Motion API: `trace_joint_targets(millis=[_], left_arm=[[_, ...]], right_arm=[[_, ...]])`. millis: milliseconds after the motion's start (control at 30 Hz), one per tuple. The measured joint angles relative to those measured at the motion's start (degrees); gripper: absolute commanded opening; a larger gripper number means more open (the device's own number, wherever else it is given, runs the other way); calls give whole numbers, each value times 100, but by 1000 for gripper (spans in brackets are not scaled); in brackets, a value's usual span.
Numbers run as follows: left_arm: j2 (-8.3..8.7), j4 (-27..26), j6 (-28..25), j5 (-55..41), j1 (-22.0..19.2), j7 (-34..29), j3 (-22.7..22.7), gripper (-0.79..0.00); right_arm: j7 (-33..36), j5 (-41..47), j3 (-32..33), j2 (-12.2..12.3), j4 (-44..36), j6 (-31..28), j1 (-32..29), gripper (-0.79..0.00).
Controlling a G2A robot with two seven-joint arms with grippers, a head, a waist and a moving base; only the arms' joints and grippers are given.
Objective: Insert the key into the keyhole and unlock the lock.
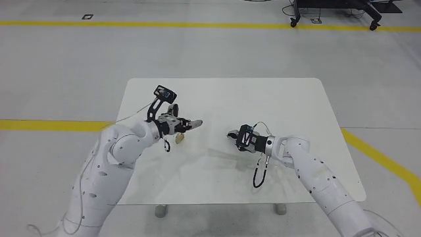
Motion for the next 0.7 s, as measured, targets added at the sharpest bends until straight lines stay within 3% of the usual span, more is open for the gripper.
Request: trace_joint_targets(millis=[300,700], left_arm=[[-320,1106,299,1372,-990,753,1448,0],[-804,2381,450,2166,-1899,879,2692,0]], right_arm=[[0,0,0,0,0,0,0,-785],[0,0,0,0,0,0,0,-785]])
